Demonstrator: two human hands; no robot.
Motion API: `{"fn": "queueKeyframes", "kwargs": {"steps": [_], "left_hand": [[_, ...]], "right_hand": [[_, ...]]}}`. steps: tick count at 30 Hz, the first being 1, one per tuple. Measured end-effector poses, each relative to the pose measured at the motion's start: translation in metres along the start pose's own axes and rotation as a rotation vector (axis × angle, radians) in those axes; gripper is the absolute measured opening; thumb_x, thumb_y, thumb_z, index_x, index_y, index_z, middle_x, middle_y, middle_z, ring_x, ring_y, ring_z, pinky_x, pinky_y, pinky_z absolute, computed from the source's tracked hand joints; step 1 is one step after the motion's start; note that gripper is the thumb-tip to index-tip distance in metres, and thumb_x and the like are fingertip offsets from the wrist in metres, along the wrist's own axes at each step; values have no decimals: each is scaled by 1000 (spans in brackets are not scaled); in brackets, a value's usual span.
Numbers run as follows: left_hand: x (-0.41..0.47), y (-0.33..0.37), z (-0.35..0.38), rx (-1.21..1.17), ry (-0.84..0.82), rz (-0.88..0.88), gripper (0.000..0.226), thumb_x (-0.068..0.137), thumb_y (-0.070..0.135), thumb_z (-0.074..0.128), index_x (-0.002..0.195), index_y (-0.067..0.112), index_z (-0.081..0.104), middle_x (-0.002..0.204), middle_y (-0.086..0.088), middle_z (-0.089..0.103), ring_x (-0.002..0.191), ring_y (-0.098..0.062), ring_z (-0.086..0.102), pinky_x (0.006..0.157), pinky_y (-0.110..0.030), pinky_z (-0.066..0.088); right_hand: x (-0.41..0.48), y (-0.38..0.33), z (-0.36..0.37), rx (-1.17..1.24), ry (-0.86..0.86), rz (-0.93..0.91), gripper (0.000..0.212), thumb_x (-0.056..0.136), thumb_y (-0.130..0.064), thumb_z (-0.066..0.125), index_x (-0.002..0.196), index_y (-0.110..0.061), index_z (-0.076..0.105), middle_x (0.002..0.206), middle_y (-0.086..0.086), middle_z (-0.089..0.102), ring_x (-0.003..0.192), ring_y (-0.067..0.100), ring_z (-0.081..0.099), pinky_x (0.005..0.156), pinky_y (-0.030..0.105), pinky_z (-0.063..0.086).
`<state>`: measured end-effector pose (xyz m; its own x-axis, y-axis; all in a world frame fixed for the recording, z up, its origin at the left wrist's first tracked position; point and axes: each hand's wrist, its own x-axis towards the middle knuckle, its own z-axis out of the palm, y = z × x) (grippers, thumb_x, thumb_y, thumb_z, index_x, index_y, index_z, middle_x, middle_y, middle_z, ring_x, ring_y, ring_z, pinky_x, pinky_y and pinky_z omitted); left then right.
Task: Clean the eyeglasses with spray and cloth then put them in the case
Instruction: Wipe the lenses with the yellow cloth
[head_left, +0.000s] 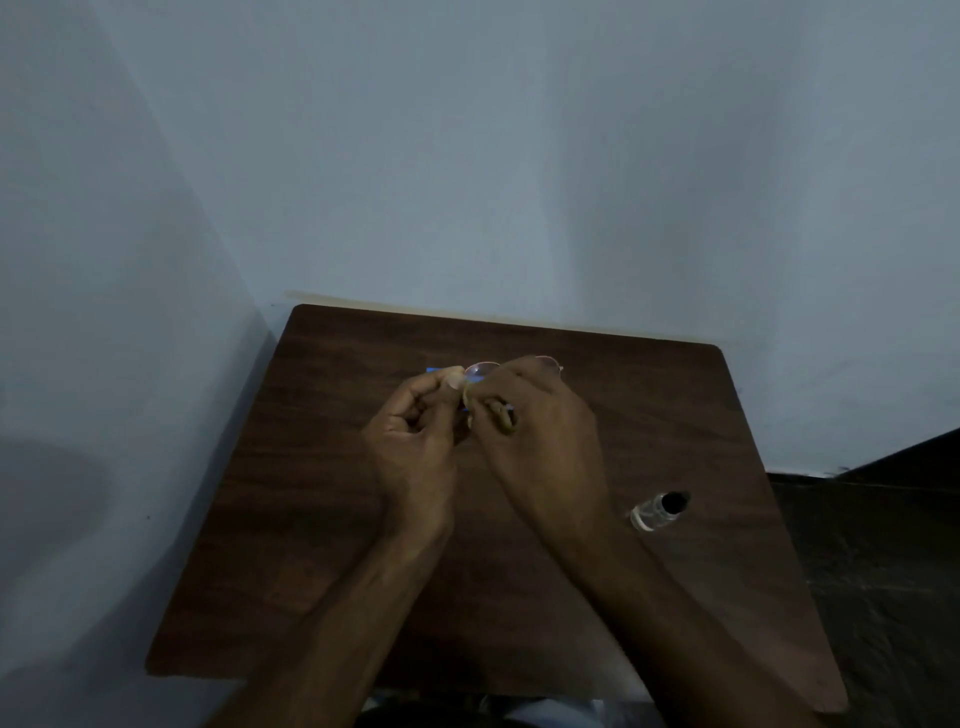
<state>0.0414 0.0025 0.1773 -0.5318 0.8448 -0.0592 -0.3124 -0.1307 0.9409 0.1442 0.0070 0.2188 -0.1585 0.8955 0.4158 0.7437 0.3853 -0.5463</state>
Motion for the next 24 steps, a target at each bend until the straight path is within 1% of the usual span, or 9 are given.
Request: {"fn": "queueKeyframes", "kwargs": {"steps": [3, 5, 8, 10, 12, 14, 18, 21, 24], "left_hand": [[5, -2, 1, -35, 22, -28, 13, 98, 5, 69, 108, 0, 75, 92, -7, 81, 88, -22, 79, 71, -31, 64], [6, 0, 2, -18, 18, -28, 13, 98, 8, 69, 108, 5, 76, 97, -6, 81, 93, -24, 79, 73, -32, 65], [10, -1, 0, -36, 30, -45, 9, 97, 9, 71, 103, 9, 77, 91, -1, 81, 87, -18, 78, 71, -30, 63], [13, -3, -1, -24, 41, -39, 11, 96, 11, 72, 105, 8, 78, 95, -6, 81, 91, -26, 78, 74, -36, 63], [12, -3, 2, -31, 30, -38, 14, 96, 12, 72, 107, 6, 78, 99, -13, 80, 95, -32, 78, 76, -38, 64], [11, -2, 2, -39, 21, -39, 15, 97, 9, 70, 109, 2, 76, 98, -14, 80, 94, -29, 79, 75, -36, 65], [12, -2, -2, 11, -14, 29, 12, 98, 7, 70, 107, 1, 77, 97, -12, 80, 95, -29, 78, 79, -40, 65], [12, -2, 0, 32, -36, 68, 15, 99, 5, 69, 107, -5, 74, 95, -16, 79, 92, -30, 79, 80, -42, 65], [12, -2, -1, 49, -39, 102, 16, 98, 7, 70, 107, -5, 75, 97, -14, 79, 93, -27, 79, 80, -43, 65]], "right_hand": [[6, 16, 4, -50, 92, 32, 4, 86, -9, 74, 89, -12, 75, 102, 4, 66, 87, 14, 62, 71, 26, 50], [16, 19, 3, -69, 157, 47, 5, 87, -11, 71, 91, -9, 74, 101, 7, 66, 83, 12, 59, 68, 29, 53], [7, 6, 7, -45, 67, -43, 10, 90, -18, 65, 90, -12, 72, 101, 4, 65, 87, 13, 58, 69, 26, 46], [3, 8, 9, -42, 35, -72, 12, 91, -20, 62, 88, -13, 71, 101, 2, 64, 92, 16, 60, 70, 28, 48], [14, 20, 7, -52, 105, -23, 13, 90, -18, 61, 88, -11, 72, 100, 3, 64, 89, 16, 61, 70, 30, 51], [25, 21, 5, -46, 155, 8, 5, 88, -13, 69, 89, -9, 73, 98, 4, 65, 85, 16, 62, 70, 28, 51], [20, 9, 7, 20, 61, -65, 2, 88, -11, 72, 88, -12, 74, 100, -1, 65, 87, 12, 62, 72, 24, 49], [33, 21, 7, 16, 147, 51, 6, 87, -7, 76, 87, -12, 75, 96, -1, 66, 83, 4, 56, 72, 12, 45], [31, 13, 7, 55, 99, 36, 4, 89, -12, 76, 87, -16, 76, 96, -4, 65, 83, 2, 57, 71, 13, 45]]}}
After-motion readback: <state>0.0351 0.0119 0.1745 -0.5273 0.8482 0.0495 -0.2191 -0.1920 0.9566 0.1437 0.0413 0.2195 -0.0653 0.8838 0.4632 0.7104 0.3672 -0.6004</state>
